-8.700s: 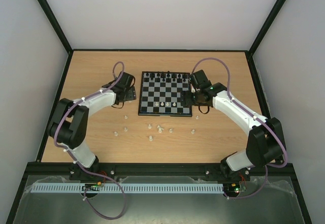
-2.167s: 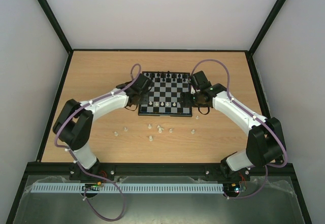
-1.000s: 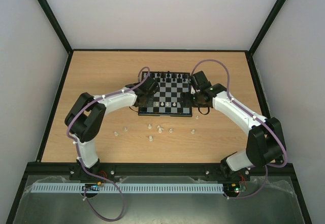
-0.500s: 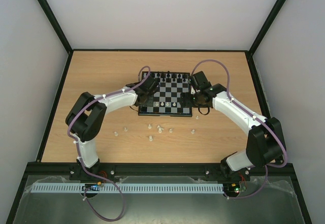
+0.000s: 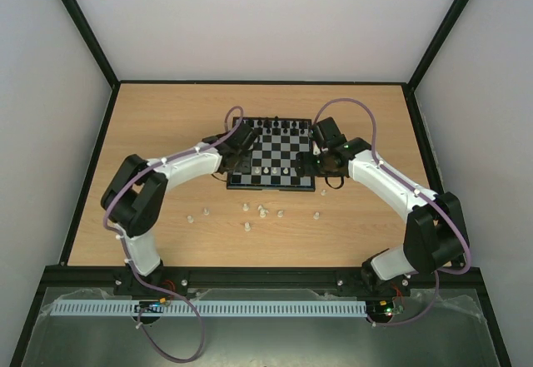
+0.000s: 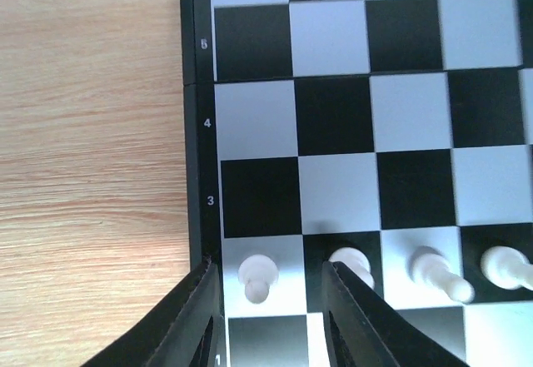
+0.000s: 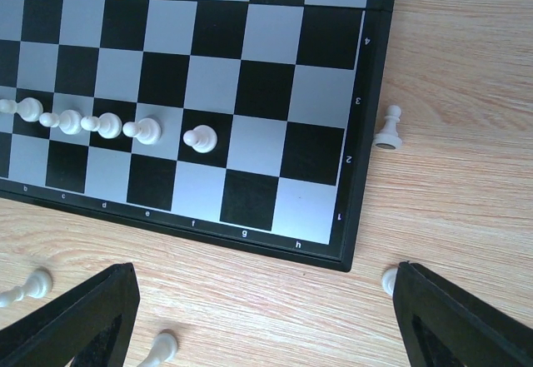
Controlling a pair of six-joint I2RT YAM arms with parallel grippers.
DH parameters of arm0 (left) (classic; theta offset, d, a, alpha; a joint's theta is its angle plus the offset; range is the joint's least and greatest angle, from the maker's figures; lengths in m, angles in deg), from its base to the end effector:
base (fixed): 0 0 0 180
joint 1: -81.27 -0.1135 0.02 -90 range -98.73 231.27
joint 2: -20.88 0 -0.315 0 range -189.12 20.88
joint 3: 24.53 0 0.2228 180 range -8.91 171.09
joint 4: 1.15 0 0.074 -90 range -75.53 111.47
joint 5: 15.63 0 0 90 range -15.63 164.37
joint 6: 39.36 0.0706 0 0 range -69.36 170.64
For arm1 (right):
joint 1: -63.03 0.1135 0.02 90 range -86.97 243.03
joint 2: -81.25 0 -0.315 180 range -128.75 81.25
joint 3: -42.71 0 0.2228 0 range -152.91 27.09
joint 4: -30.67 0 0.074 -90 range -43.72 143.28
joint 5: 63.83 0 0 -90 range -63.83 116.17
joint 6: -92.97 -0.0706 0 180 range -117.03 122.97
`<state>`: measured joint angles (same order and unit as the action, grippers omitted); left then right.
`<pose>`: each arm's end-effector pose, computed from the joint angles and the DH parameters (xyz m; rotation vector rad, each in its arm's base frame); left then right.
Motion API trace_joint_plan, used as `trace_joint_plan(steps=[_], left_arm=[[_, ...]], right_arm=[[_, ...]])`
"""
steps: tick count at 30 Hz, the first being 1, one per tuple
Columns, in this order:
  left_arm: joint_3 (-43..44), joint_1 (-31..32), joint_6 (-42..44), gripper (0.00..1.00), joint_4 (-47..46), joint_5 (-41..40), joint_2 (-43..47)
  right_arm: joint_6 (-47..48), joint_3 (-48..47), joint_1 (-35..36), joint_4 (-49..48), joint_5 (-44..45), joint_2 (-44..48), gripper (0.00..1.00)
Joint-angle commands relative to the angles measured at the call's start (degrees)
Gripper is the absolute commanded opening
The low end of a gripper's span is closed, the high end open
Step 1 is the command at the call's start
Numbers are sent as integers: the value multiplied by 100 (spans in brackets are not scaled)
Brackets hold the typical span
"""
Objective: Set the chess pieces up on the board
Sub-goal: Pick up the chess piece at the center of the board.
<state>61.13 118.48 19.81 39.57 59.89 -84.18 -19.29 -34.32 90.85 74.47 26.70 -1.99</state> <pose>0.3156 -0.2175 0.2202 0.0560 2.5707 -0.1130 0.2633 0.1382 0.2914 -0.1161 2.4774 0.3716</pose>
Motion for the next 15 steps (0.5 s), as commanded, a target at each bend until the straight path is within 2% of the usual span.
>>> trace_joint_plan(steps=[1,7,15], left_arm=[[-140,-28,65,38,102,-7,688],[-938,-30,8,48,82,112,1885],[-2143,93,-153,75,-252,806,3698]], right_arm=[[17,72,-22,124,81,62,84],[-5,119,-22,138,87,-9,84],[-332,340,232,101,-220,135,85]])
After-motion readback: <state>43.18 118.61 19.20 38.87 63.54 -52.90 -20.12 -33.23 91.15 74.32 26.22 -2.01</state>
